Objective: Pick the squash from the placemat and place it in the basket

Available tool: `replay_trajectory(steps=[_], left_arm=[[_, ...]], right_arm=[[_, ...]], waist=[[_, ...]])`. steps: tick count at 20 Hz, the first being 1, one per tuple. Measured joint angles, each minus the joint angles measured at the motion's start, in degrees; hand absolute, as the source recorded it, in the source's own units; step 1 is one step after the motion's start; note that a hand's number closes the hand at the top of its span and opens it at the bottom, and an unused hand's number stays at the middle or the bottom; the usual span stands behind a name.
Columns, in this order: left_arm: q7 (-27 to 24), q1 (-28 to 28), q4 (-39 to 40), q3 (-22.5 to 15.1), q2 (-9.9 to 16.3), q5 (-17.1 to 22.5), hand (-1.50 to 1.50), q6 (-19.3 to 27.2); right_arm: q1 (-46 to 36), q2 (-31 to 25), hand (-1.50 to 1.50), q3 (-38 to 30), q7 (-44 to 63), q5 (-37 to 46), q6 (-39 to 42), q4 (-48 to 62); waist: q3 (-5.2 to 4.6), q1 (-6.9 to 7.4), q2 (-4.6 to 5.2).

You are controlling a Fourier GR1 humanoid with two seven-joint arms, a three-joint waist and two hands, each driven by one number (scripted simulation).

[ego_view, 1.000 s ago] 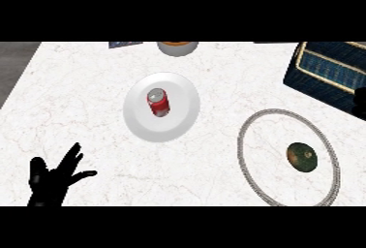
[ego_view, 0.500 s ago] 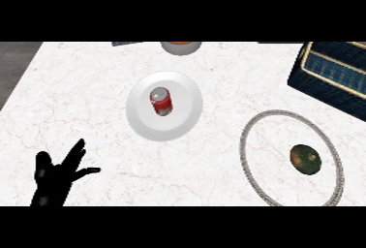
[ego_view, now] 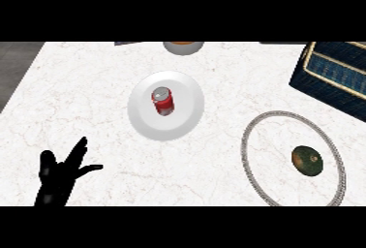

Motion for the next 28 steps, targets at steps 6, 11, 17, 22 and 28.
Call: replay_trajectory(steps=[6, 11, 17, 22, 28], left_arm=[[0.3, -0.9, 1.1, 0.2, -0.4, -0.4, 0.00, -0.7], [0.3, -1.3, 1.3, 0.6, -0.9, -0.8, 0.00, -1.2], [-0.7, -1.5, 2.4, 1.7, -1.5, -1.0, 0.00, -2.5], [-1.2, -0.8, 2.0, 1.9, -2.3, -2.2, 0.00, -2.1], [-0.1, -0.7, 1.5, 2.6, -2.9, -2.7, 0.00, -2.2]], right_arm=[[2.5, 2.0, -1.50, 6.3, -4.0, 3.0, -5.4, 3.3], [2.0, 5.4, -1.50, 11.2, -4.8, 5.6, -7.5, 4.1], [-1.1, 10.9, -1.50, 16.5, -4.8, 12.8, -9.2, 7.3], [-2.5, 15.0, -1.50, 19.1, -6.0, 17.7, -11.3, 12.0], [-4.8, 20.9, -1.50, 22.2, -7.0, 22.9, -13.0, 18.2]], waist=[[0.01, 0.26, -0.07], [-0.07, 0.30, -0.18], [-0.04, 0.24, -0.31], [0.01, -0.02, -0.42], [0.02, -0.05, -0.43]])
